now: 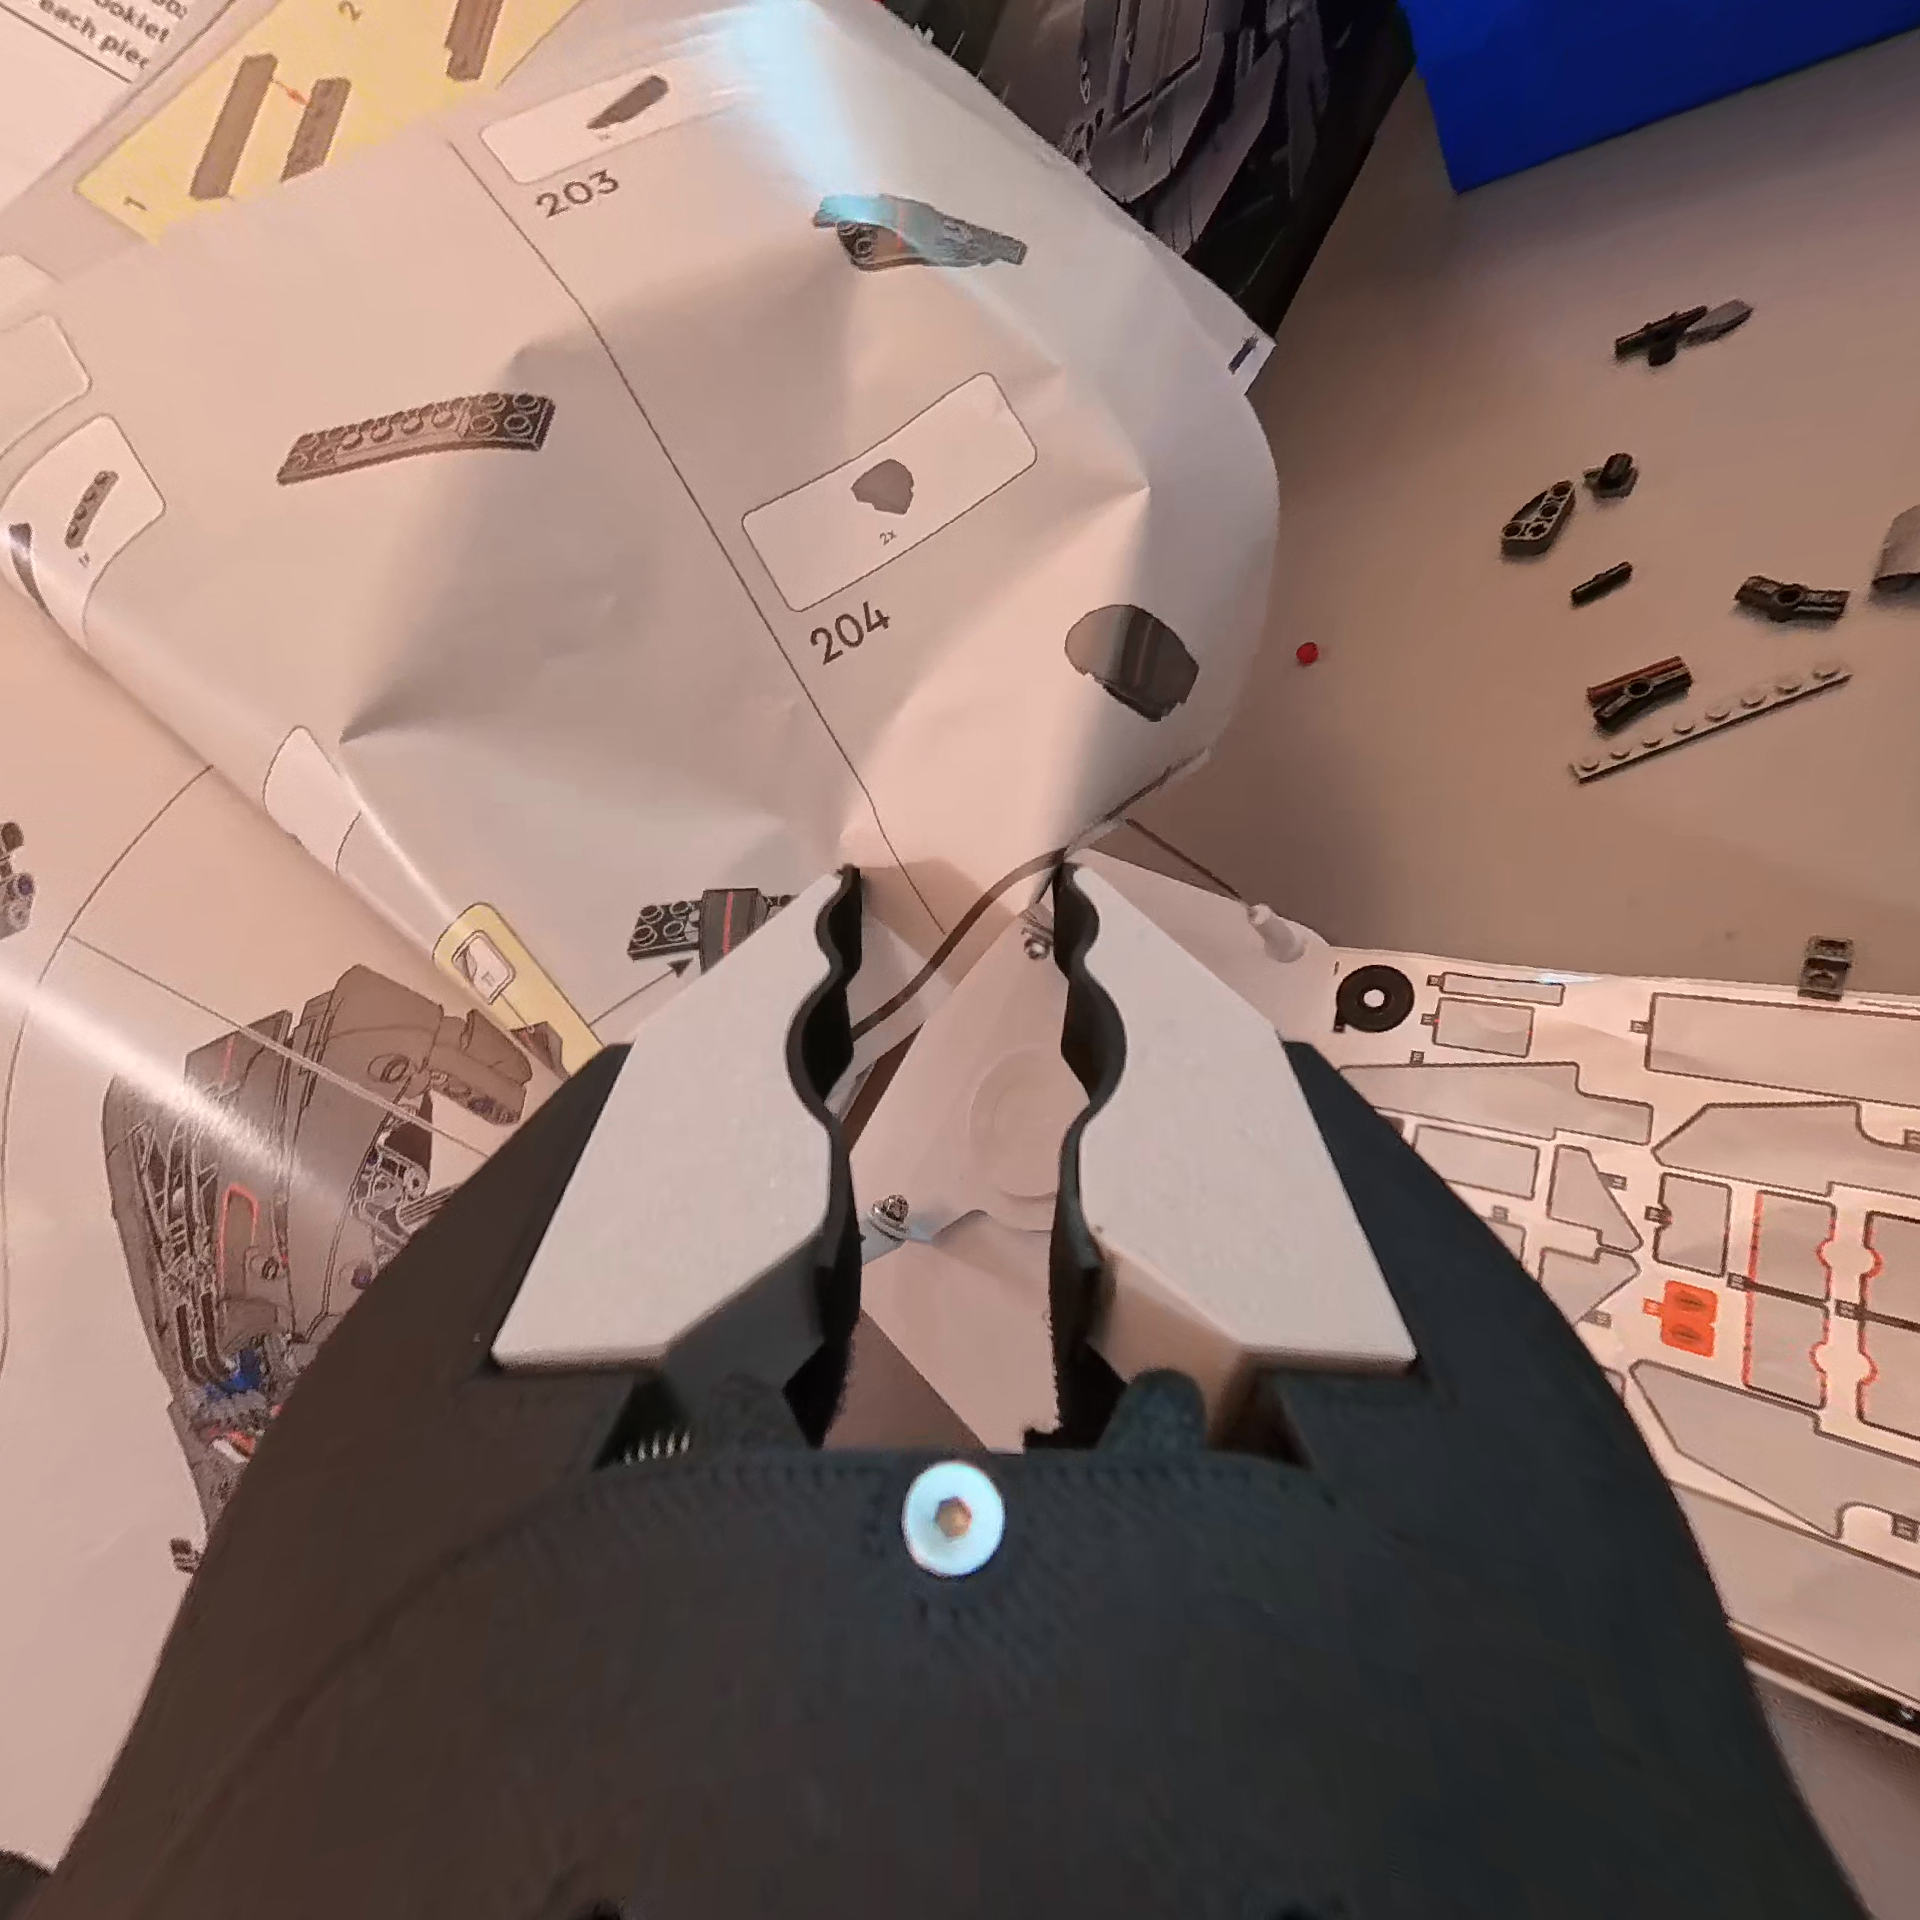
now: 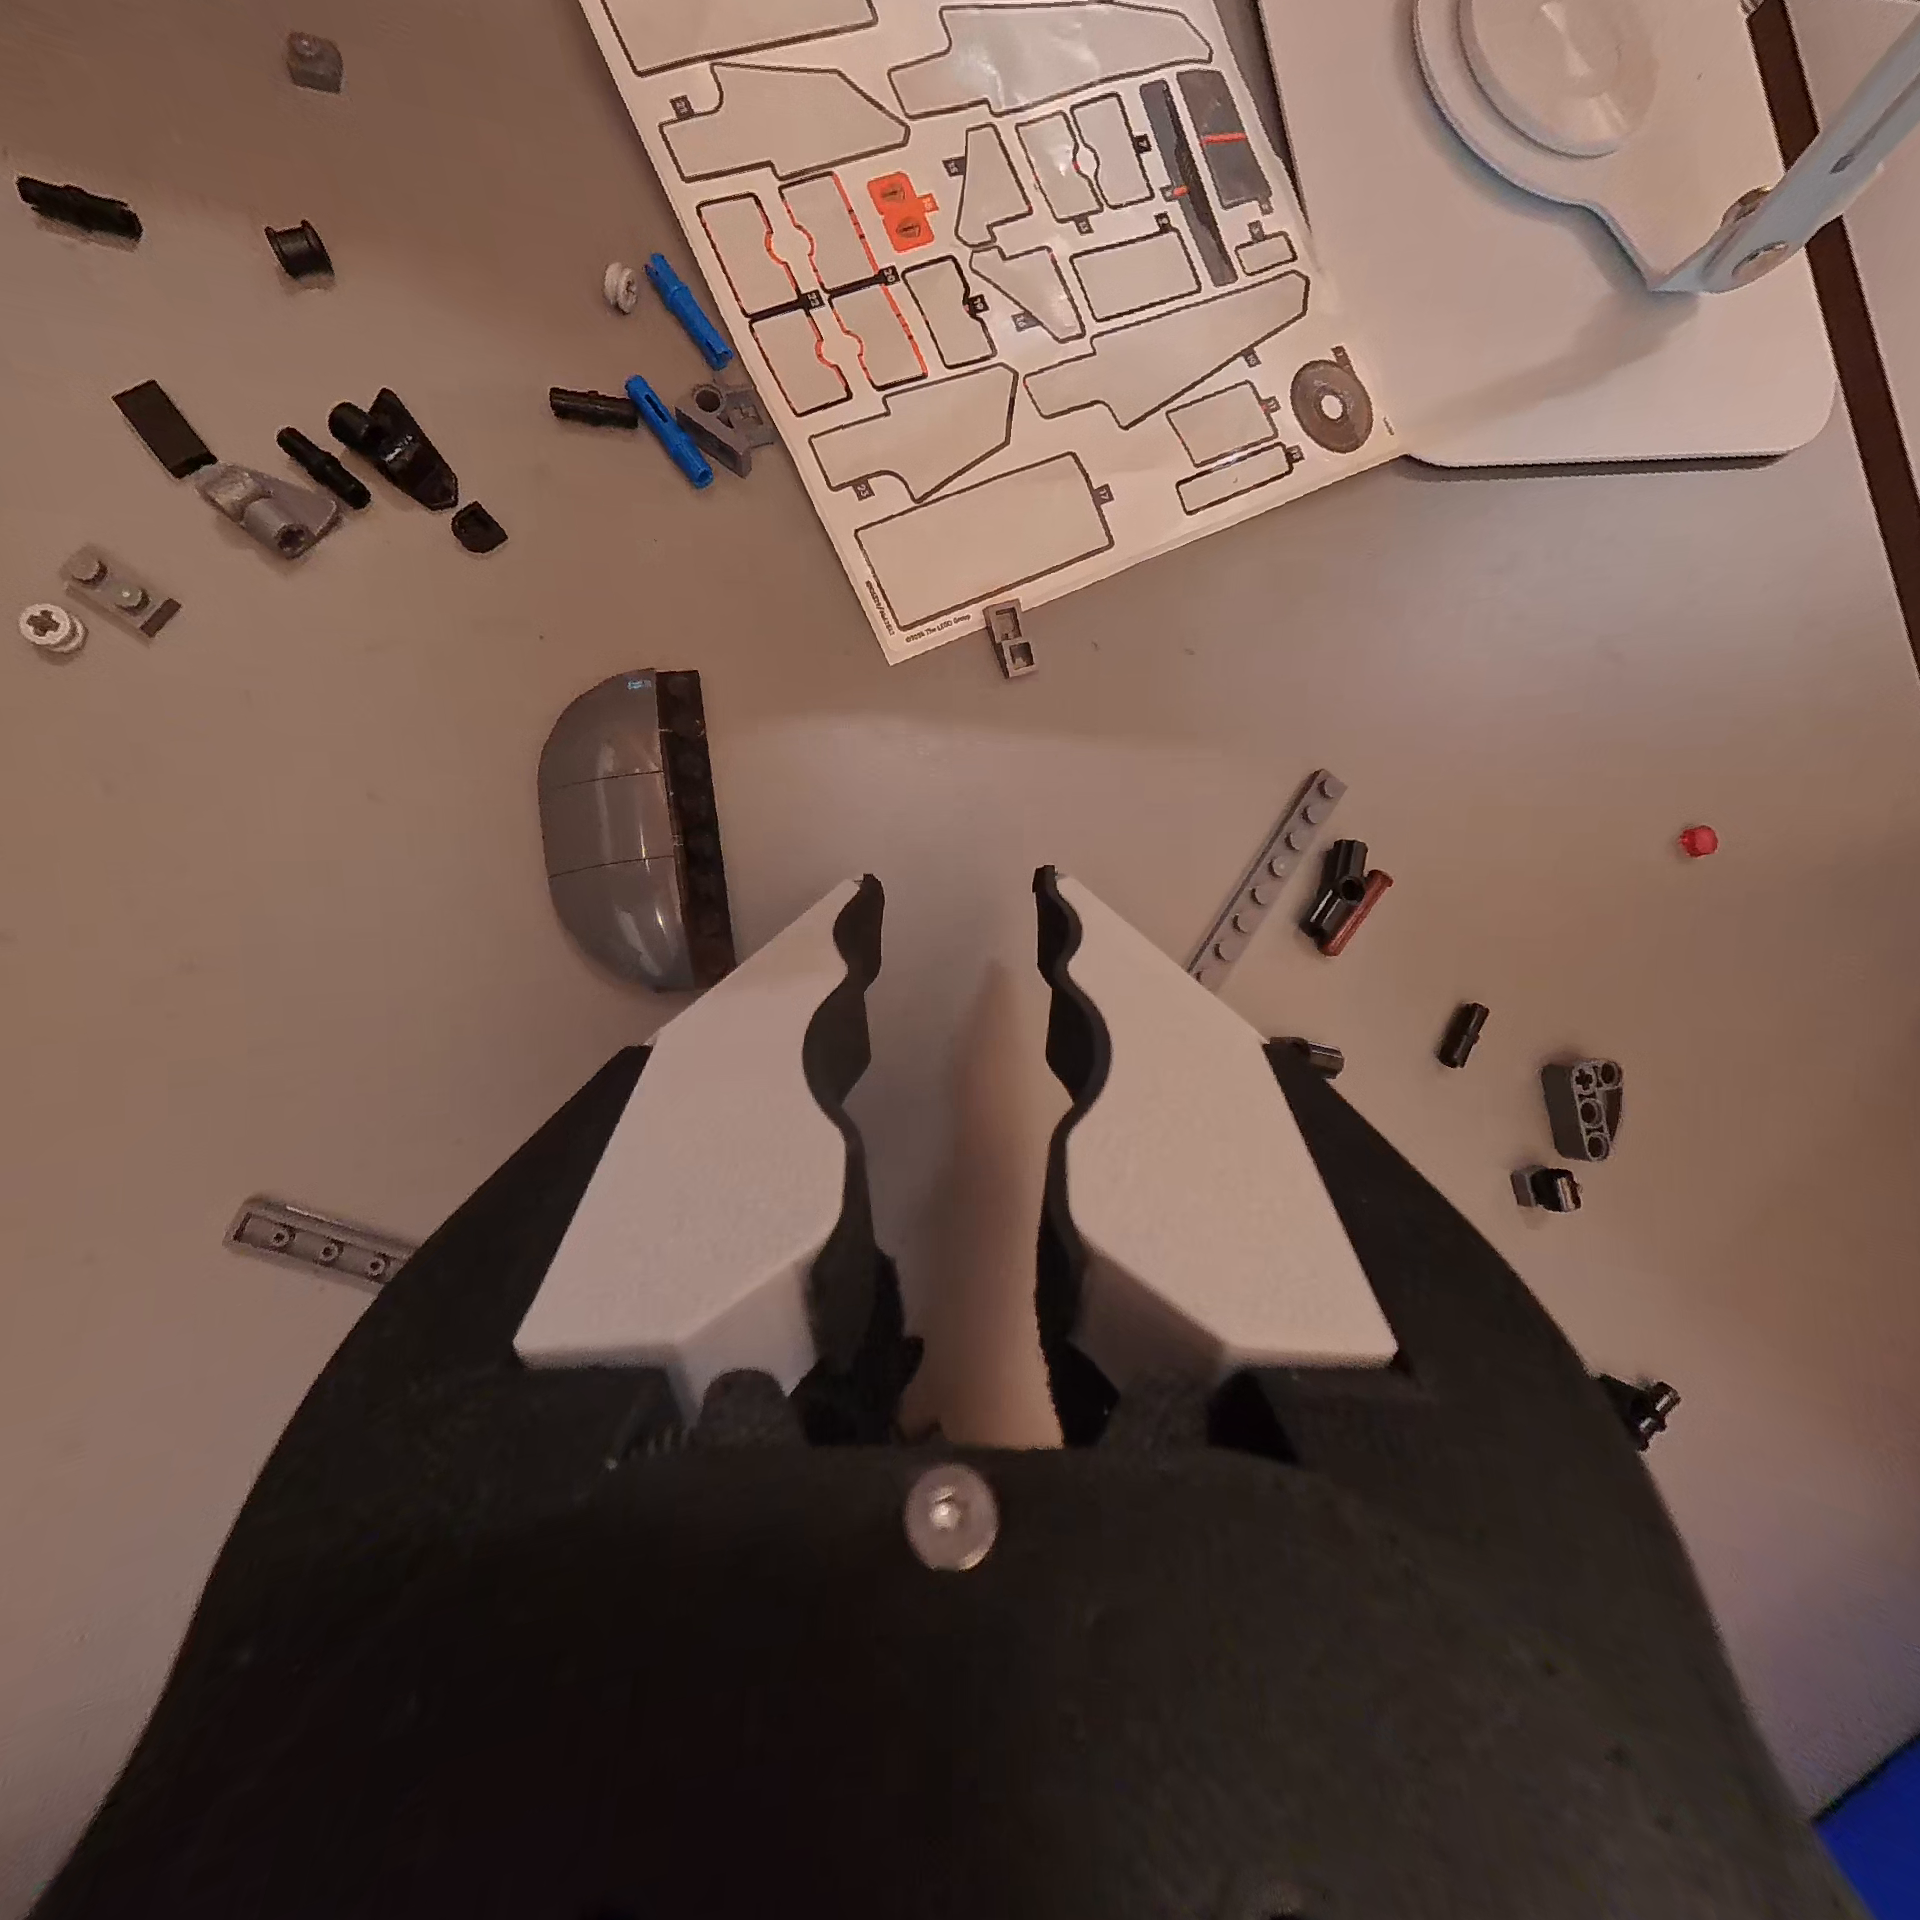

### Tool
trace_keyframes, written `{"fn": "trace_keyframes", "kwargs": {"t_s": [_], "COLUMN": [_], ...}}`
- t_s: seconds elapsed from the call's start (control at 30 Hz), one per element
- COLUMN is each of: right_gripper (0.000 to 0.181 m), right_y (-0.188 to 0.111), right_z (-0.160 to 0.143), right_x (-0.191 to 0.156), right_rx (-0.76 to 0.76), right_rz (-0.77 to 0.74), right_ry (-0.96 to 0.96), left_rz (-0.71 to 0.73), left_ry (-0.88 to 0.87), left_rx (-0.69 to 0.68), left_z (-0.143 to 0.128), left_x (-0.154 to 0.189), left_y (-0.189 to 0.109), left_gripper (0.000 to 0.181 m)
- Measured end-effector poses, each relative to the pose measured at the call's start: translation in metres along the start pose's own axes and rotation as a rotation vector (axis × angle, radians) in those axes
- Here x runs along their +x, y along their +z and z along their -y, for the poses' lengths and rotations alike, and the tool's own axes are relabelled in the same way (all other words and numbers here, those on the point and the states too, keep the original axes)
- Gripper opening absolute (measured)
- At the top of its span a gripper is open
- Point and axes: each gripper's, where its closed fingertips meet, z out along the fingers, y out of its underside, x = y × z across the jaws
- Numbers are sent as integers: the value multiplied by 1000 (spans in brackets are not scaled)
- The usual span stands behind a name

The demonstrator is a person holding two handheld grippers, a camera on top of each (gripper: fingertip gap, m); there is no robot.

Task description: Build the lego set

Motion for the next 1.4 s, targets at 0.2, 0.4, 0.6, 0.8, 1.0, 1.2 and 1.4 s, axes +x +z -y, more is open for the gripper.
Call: {"fn": "trace_keyframes", "kwargs": {"t_s": [0.2,0.4,0.6,0.8,1.0,1.2,1.4], "right_gripper": [29,28,28,28,28,21,37], "right_y": [0,0,0,0,-14,-53,-66], "right_z": [0,-1,0,0,21,78,123], "right_x": [0,0,0,0,3,40,57], "right_rx": [-2,-4,0,-1,145,498,744], "right_rz": [1,0,2,2,28,33,190], "right_ry": [0,0,2,1,79,342,520], "left_rz": [-28,-76,-64,-79,-85,-98,-104], "left_ry": [-40,-80,-92,-84,-94,-118,-127], "left_rx": [18,56,73,77,94,119,140], "left_z": [-2,2,3,7,9,10,14], "left_x": [-3,-1,-5,-1,-3,-8,-9], "left_y": [-7,-15,-17,-18,-22,-31,-37], "left_gripper": [29,22,3,4,2,0,0]}}
